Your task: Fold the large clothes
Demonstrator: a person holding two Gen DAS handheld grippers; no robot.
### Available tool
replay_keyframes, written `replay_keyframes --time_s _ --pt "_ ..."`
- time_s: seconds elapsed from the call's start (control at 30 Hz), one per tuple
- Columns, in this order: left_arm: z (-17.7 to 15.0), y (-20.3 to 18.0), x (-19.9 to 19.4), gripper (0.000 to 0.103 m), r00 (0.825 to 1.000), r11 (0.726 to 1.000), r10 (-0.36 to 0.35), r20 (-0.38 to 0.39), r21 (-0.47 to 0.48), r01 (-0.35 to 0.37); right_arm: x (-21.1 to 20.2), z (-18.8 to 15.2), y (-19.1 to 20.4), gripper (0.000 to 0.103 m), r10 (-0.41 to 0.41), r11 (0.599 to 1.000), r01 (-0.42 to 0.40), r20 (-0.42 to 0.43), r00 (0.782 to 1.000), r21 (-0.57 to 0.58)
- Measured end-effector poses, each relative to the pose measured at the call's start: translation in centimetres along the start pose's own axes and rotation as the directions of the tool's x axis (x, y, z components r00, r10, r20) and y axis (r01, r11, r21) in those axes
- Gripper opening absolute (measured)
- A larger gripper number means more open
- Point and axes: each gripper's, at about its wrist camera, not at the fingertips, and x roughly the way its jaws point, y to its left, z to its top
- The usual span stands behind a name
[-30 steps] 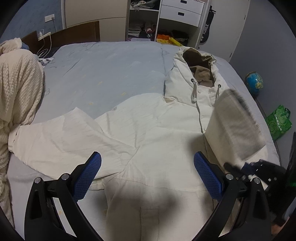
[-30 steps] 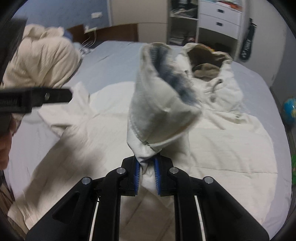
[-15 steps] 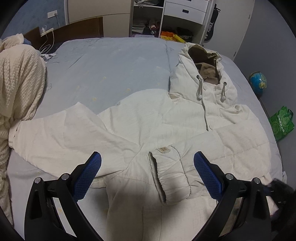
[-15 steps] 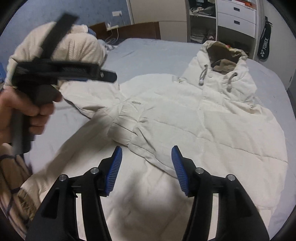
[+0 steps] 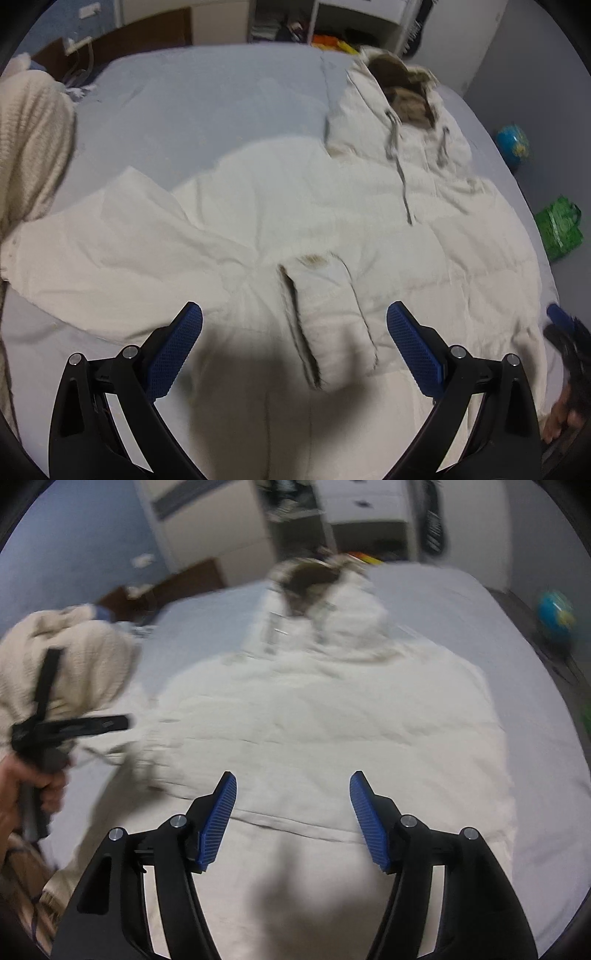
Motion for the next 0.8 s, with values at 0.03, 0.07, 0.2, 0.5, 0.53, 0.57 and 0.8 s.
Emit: replay_keyframes --time_s 0.03,0.07,0.2,0.5,0.53,0.57,0.8 --pt "-0.3 -0.4 0.5 0.096 1.0 1.0 -0.004 -0.02 0.022 0.004 0.3 0.1 -0.7 0.06 -0.019 1.0 0.02 -0.007 1.0 0.022" --pt "-0.4 -0.8 0.9 0.096 0.999 0.999 0.0 -0.033 0.038 0.002 0.5 0.2 -1.5 0.06 -0.03 0.998 0.03 -0.011 0.999 0.058" --pt "-2.0 -2.3 3.7 0.065 0.989 0.993 -0.006 -0.15 0.115 0.023 1.8 0.3 -4.4 0.06 -0.05 0.979 0.062 -0.067 0.996 0.193" --pt "-2.1 -2.1 2.5 0.012 0.996 0.989 -0.019 -0.082 0.145 0.03 4.2 -0.9 -6.3 0.061 -0.079 0.959 0.127 -0.189 0.979 0.255" --pt "-1.9 -1.6 2.1 0.012 0.998 0.991 -0.019 -0.066 0.131 0.027 4.2 -0.9 -6.3 0.061 -0.081 0.959 0.129 -0.19 0.978 0.253" --pt "-1.8 -1.2 1.8 0.012 0.998 0.993 -0.018 -0.061 0.116 0.025 4.3 -1.0 -6.2 0.063 -0.085 0.959 0.133 -0.191 0.978 0.25" --pt "-3.1 -1.1 3.2 0.022 0.992 0.987 0.044 -0.121 0.157 -0.025 5.3 -1.7 -5.6 0.069 -0.138 0.967 0.181 -0.23 0.963 0.177"
